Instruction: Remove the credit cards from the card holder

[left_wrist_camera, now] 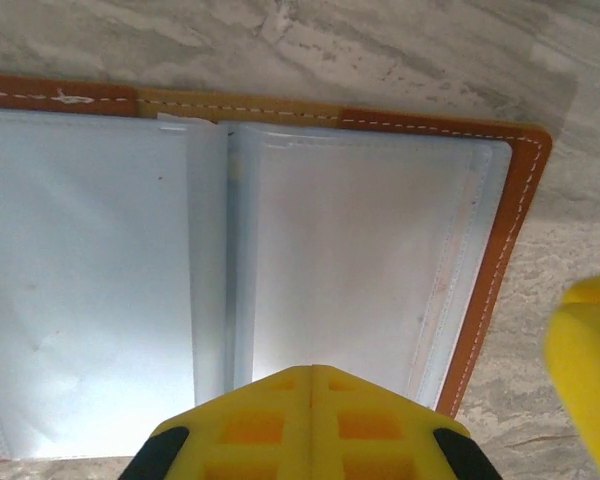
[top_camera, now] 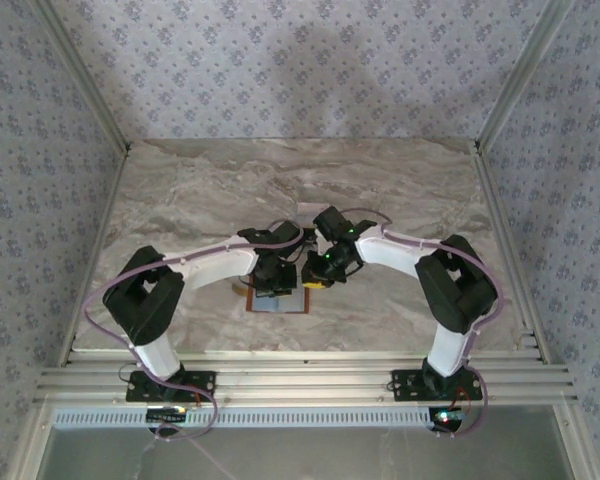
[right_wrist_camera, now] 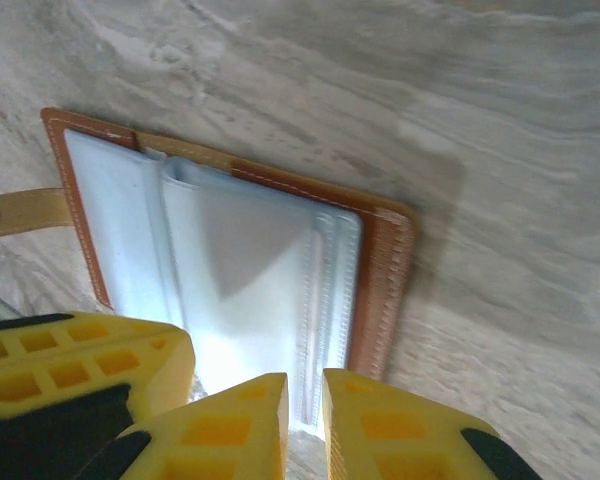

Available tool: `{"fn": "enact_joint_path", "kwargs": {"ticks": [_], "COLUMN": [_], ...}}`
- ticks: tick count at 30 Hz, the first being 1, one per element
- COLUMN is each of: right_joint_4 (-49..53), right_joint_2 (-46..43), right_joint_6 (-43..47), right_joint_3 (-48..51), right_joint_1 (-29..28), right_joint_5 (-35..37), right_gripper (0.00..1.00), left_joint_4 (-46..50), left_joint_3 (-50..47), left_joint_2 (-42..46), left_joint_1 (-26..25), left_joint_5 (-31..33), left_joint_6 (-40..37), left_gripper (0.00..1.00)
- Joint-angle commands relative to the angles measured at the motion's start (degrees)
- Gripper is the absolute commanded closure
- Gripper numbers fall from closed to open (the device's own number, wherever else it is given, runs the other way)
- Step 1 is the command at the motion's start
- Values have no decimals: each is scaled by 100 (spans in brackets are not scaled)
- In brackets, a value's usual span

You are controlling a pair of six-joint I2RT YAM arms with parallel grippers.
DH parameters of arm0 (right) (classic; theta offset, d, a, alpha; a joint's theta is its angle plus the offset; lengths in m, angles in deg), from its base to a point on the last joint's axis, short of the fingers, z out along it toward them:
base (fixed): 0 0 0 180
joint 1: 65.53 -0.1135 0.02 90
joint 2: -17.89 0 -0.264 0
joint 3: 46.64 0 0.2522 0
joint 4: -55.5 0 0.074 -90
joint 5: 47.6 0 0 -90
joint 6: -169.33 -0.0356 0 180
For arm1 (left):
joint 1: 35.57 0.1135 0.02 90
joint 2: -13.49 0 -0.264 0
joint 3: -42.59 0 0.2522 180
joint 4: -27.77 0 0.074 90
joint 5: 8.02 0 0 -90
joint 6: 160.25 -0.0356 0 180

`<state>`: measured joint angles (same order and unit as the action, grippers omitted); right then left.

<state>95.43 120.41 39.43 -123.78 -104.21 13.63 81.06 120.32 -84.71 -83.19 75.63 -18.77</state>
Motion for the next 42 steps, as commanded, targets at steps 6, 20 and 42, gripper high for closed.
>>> {"fn": "enact_joint_path", "kwargs": {"ticks": [6, 20, 42], "right_joint_4": [-178, 324, 598], "right_joint_2": [625, 577, 471], "right_joint_6": [-205, 34, 35], "right_joint_3": [-244, -350, -650], "right_joint_1": [-183, -185, -251], "right_joint_5": [-213, 196, 320], "right_gripper": [81, 78, 66], "left_joint_4": [398, 714, -208], "left_joint_3": [-75, -1163, -1271], "left_joint_2": [239, 1001, 256], "left_joint_1": [90, 1387, 1341], "left_joint_5": [207, 452, -856], "left_joint_6": [-155, -600, -843], "left_gripper": [99, 98, 94]}}
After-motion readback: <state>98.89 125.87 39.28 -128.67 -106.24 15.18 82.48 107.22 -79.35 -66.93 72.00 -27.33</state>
